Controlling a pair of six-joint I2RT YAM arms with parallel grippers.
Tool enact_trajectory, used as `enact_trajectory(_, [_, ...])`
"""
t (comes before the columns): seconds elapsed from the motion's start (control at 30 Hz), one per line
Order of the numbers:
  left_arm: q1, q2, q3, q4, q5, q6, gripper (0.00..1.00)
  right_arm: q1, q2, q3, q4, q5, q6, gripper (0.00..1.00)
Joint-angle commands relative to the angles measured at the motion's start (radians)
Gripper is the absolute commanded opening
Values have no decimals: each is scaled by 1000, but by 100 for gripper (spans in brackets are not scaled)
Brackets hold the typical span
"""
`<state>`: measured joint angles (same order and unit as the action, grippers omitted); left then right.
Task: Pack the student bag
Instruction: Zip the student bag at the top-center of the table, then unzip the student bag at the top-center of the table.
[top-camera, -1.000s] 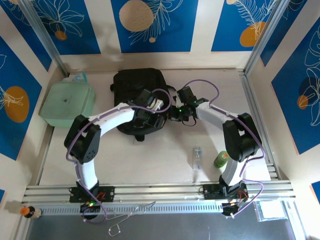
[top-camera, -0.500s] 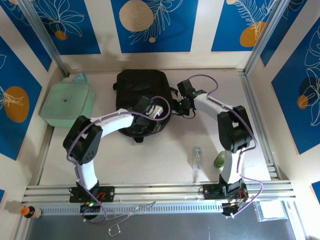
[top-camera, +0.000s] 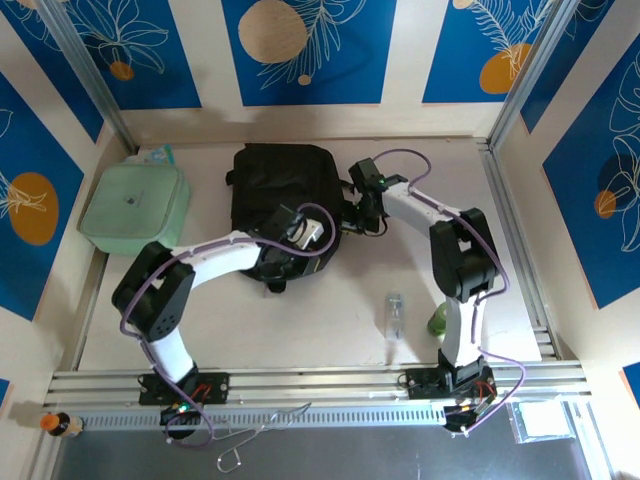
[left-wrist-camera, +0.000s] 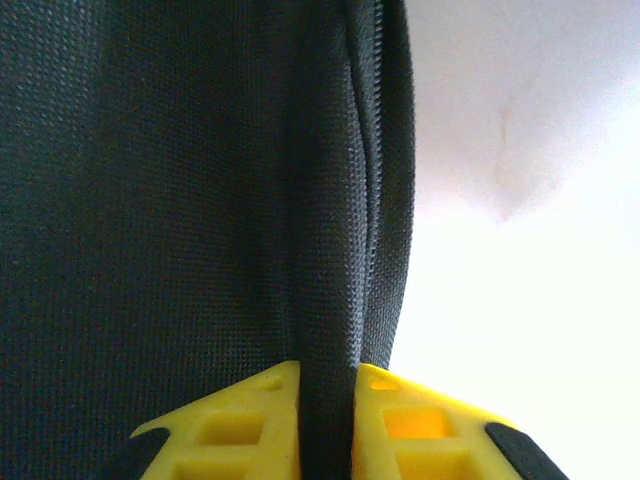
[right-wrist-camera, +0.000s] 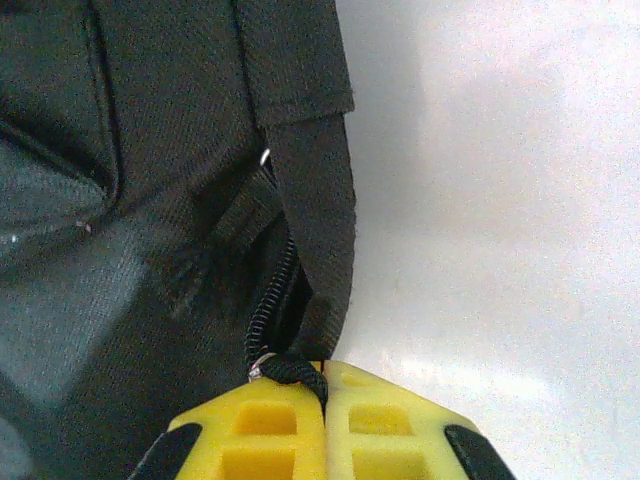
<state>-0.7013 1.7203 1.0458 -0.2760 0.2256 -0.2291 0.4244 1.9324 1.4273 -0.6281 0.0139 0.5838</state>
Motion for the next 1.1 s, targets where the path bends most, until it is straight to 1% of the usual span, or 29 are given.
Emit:
enact_trajectory(0.0, [-70,-43,-85,-156,94,-62,17,-6,-149,-106,69,-24,-15,0])
enact_trajectory(0.07, [-99,-66,-122,-139,96,-91,18,-10,-212,-175,77,-34,-8,0])
enact_trajectory(0.13, [-129,-89,-154,-121,96,-122,18,-13,-250,-222,74,-17,-3,1])
enact_trajectory(0.23, [-165,-117,-182,-103,94,-152,19,-15,-265,-252,67,9,9,4])
enact_trajectory(0.3, [-177,-134,-186,-103,93,-160,20,-15,-270,-265,79,29,26,5])
enact_trajectory(0.37, [-182,-156,-180,-113,90,-162,20,-16,-278,-277,94,50,46,9])
enact_trajectory(0.4, [-182,-172,-173,-124,79,-165,21,-16,-284,-277,98,60,57,12])
enact_trajectory(0.47, [-182,-207,-151,-153,50,-164,27,-18,-301,-278,113,68,72,22])
enact_trajectory(0.53, [-182,-254,-125,-179,12,-169,33,-18,-328,-288,141,70,79,36])
enact_trajectory(0.57, [-179,-275,-116,-187,-9,-173,37,-18,-340,-293,154,69,77,40])
enact_trajectory(0.6, [-178,-300,-104,-201,-35,-178,46,-20,-357,-299,166,68,74,45])
enact_trajectory(0.63, [-172,-324,-96,-209,-64,-187,51,-22,-374,-304,176,67,72,49])
enact_trajectory(0.7, [-153,-361,-81,-226,-98,-198,56,-34,-406,-318,202,57,69,56])
enact_trajectory(0.73, [-138,-378,-75,-234,-114,-203,61,-44,-418,-325,218,43,68,59])
enact_trajectory(0.8, [-110,-405,-59,-249,-152,-214,68,-65,-433,-332,242,16,73,63])
enact_trajectory(0.87, [-67,-420,-40,-260,-175,-225,73,-85,-437,-332,261,-14,81,66])
enact_trajectory(0.93, [-11,-423,-17,-253,-173,-236,78,-98,-433,-332,289,-42,85,69])
enact_trajectory(1.07, [86,-375,44,-208,-124,-254,80,-122,-386,-301,305,-100,82,72])
